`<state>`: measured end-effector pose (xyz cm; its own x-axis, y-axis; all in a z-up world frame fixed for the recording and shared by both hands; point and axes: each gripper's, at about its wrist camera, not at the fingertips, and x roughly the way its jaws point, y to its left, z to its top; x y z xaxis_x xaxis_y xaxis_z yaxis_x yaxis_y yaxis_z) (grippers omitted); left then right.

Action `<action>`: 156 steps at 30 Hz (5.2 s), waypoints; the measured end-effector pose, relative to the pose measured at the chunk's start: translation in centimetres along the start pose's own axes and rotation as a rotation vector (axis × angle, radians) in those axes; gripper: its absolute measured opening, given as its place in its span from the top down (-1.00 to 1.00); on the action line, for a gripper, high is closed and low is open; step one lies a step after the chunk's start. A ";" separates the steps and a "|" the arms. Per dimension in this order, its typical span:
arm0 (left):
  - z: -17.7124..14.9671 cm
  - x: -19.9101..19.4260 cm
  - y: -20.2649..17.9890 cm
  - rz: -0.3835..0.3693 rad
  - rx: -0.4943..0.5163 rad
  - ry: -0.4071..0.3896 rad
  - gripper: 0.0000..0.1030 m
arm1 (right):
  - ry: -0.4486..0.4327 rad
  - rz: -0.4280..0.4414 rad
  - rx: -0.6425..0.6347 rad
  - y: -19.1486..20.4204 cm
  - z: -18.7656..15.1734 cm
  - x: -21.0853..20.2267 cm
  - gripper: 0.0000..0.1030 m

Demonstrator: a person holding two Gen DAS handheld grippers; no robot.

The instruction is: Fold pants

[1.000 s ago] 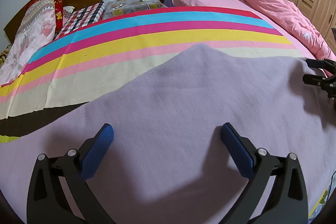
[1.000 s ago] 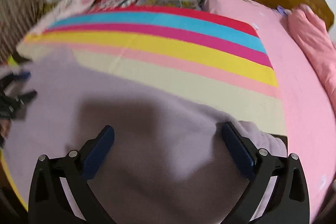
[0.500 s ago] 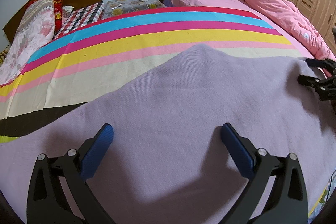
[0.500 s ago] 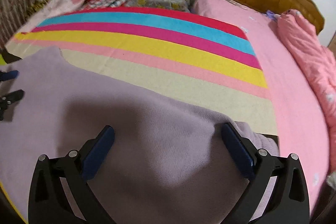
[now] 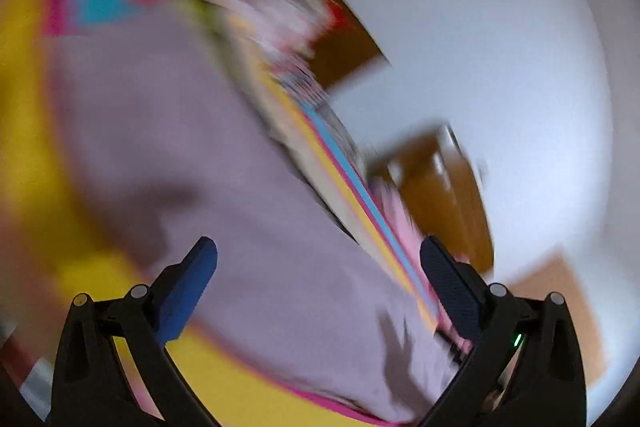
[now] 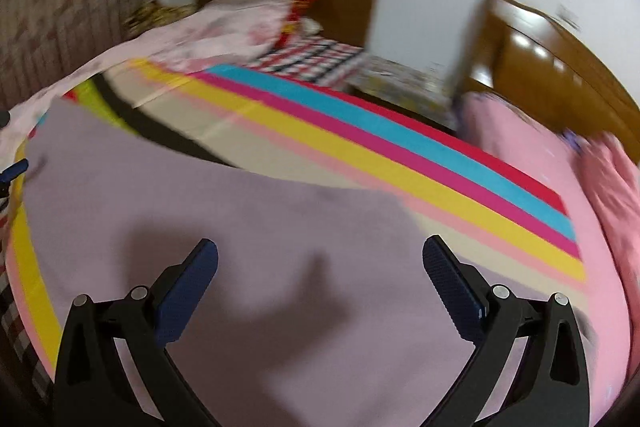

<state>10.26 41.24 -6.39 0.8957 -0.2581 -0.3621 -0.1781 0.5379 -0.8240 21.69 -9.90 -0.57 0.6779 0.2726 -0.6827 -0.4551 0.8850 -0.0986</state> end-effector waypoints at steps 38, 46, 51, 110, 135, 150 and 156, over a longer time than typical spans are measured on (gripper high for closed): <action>3.1 0.1 -10.6 0.277 0.546 -0.185 0.71 | 0.192 0.444 -0.305 13.8 2.8 8.3 -0.92; -6.7 3.4 -25.0 0.068 0.930 -0.109 0.71 | -0.025 0.440 0.148 1.3 1.8 2.0 -0.90; -18.8 11.4 -27.2 0.007 1.168 0.144 0.69 | -0.136 0.220 0.436 -11.4 -2.5 -3.7 -0.91; -11.6 6.0 -8.5 0.390 0.780 0.296 -0.97 | 0.075 0.461 0.623 -5.3 -6.7 -3.5 0.72; -13.7 2.9 -9.3 0.485 0.963 0.356 -0.97 | 0.107 0.454 0.587 -5.2 -10.9 -2.5 0.11; -14.9 14.3 -22.2 0.178 0.902 0.349 -0.96 | 0.002 0.299 0.190 0.2 -3.3 -2.9 -0.12; -16.4 21.8 -16.4 0.348 0.879 0.432 -0.96 | 0.099 0.247 0.167 0.0 -6.1 0.6 -0.18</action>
<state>26.06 13.63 -7.87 0.5985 -0.1490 -0.7872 0.1164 0.9883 -0.0986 18.55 -12.07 -5.37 0.4953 0.4567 -0.7390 -0.4923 0.8485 0.1944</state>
